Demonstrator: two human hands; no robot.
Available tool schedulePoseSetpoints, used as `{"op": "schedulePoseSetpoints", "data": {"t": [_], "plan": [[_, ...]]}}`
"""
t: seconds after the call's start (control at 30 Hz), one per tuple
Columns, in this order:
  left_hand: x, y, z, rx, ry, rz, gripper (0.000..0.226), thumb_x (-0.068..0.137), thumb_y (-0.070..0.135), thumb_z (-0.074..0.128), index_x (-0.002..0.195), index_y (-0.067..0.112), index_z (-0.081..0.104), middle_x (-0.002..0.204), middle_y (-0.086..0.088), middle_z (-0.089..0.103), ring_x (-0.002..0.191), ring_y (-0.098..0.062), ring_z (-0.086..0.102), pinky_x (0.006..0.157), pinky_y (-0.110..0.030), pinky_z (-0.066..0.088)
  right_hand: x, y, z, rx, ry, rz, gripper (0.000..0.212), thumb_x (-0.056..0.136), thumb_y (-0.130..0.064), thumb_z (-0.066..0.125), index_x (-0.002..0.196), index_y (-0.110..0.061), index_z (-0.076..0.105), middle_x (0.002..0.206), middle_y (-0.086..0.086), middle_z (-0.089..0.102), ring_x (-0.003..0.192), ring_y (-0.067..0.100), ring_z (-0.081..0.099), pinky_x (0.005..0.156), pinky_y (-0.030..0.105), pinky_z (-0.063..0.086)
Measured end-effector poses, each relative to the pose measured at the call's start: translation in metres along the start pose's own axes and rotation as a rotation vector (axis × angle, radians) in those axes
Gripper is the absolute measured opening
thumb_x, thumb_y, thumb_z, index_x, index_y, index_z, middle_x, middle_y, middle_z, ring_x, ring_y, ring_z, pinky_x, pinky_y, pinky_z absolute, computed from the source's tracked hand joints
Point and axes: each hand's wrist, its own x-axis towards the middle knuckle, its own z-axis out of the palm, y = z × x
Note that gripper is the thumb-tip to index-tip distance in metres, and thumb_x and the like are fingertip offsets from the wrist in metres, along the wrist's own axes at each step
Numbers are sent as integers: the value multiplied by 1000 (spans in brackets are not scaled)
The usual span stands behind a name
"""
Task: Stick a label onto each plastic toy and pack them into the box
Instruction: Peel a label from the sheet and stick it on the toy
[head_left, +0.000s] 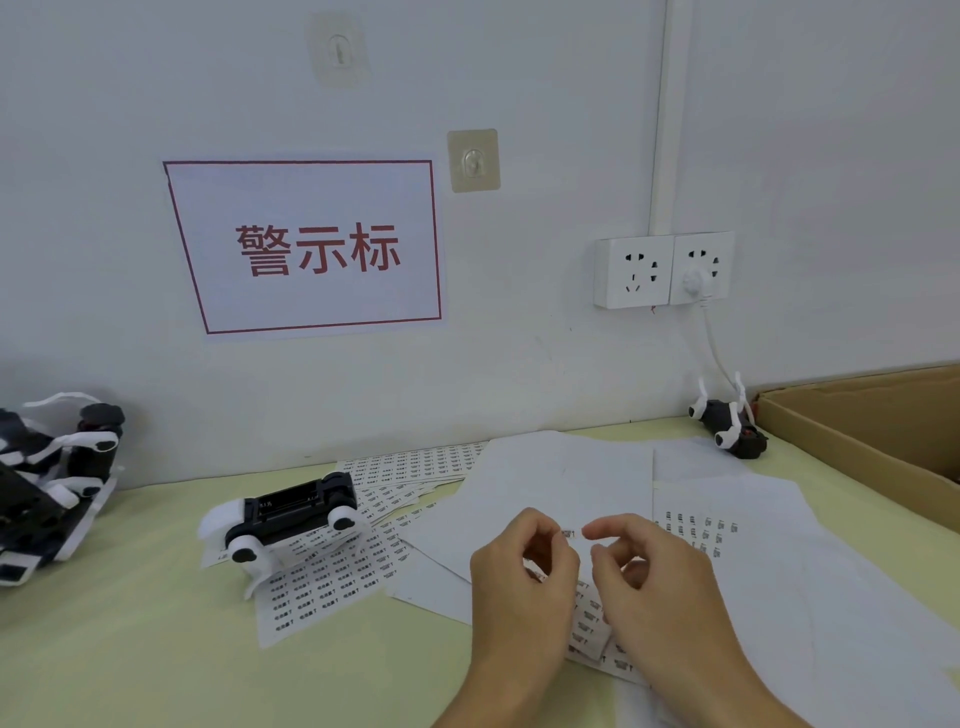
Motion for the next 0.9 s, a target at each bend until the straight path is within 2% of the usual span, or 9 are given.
{"op": "schedulePoseSetpoints", "data": {"t": [0.2, 0.5, 0.67, 0.77, 0.83, 0.9], "plan": [[0, -1, 0, -2, -23, 9, 26, 90, 6, 61, 67, 18, 58, 60, 7, 58, 58, -4, 51, 56, -11, 38, 0, -2, 1, -4, 22, 8, 17, 89, -19, 67, 83, -35, 69, 70, -11, 68, 53, 13, 63, 60, 30, 54], [0, 1, 0, 11, -82, 22, 32, 91, 10, 61, 64, 26, 57, 59, 14, 56, 59, -4, 51, 55, -11, 36, 6, 4, -2, 86, 28, 72, 14, 89, -17, 69, 76, -24, 71, 66, -7, 69, 47, 15, 64, 48, 14, 46], [-1, 0, 1, 82, -110, 5, 27, 90, 17, 64, 67, 29, 64, 63, 15, 63, 63, -2, 57, 59, -10, 40, 7, 6, -1, 8, 63, 31, 18, 84, -14, 70, 70, -24, 68, 64, -7, 67, 50, 15, 62, 56, 29, 53], [-2, -1, 2, 113, -117, -27, 25, 89, 19, 61, 67, 27, 69, 63, 15, 67, 60, -2, 60, 57, -10, 42, 7, 11, 0, -44, 70, 7, 19, 84, -14, 71, 70, -26, 67, 64, -10, 67, 49, 6, 57, 49, 16, 45], [-4, -1, 2, 119, -113, -50, 29, 88, 23, 57, 61, 16, 68, 57, 4, 64, 51, -4, 52, 52, -21, 43, 8, 13, 1, -66, 69, 10, 19, 84, -15, 71, 70, -26, 67, 65, -12, 67, 50, 4, 57, 48, 12, 43], [-3, -1, 0, 108, -81, -98, 34, 88, 24, 54, 60, 6, 63, 55, -7, 59, 49, -5, 44, 54, -33, 42, 9, 14, 2, -67, 71, 24, 19, 85, -15, 70, 70, -25, 66, 64, -11, 67, 49, 7, 59, 49, 15, 44]]}}
